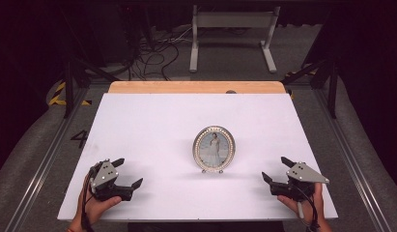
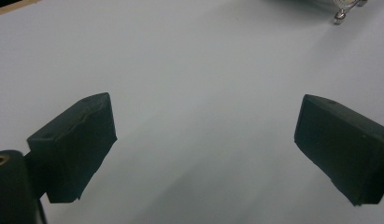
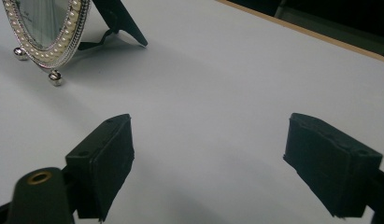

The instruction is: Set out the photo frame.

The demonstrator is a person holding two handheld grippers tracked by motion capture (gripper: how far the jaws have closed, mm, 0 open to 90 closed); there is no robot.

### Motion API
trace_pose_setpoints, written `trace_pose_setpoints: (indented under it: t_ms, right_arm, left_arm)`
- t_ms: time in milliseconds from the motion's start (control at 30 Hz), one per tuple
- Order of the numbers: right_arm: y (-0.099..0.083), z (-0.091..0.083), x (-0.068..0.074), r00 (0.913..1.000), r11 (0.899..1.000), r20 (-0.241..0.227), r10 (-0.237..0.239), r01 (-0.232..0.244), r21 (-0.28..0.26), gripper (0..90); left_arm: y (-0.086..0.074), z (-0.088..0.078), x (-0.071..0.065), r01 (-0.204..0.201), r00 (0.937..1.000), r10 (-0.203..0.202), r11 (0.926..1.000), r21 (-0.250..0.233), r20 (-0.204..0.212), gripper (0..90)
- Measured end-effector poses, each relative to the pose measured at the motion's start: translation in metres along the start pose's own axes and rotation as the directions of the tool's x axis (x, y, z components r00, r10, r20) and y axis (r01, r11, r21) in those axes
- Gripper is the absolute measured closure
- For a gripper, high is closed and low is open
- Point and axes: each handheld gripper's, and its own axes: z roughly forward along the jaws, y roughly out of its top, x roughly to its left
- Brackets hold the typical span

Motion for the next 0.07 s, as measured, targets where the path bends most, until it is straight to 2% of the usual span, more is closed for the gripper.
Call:
trace_pose_setpoints:
  t_ms: [67]
  right_arm:
    - [0.0,-0.0006,-0.0006,1.0,1.0,0.0,0.003,-0.004,-0.004,15.9]
  left_arm:
    - [0.0002,0.0007,-0.0002,-0.006,1.0,0.006,1.0,0.007,-0.005,6.2]
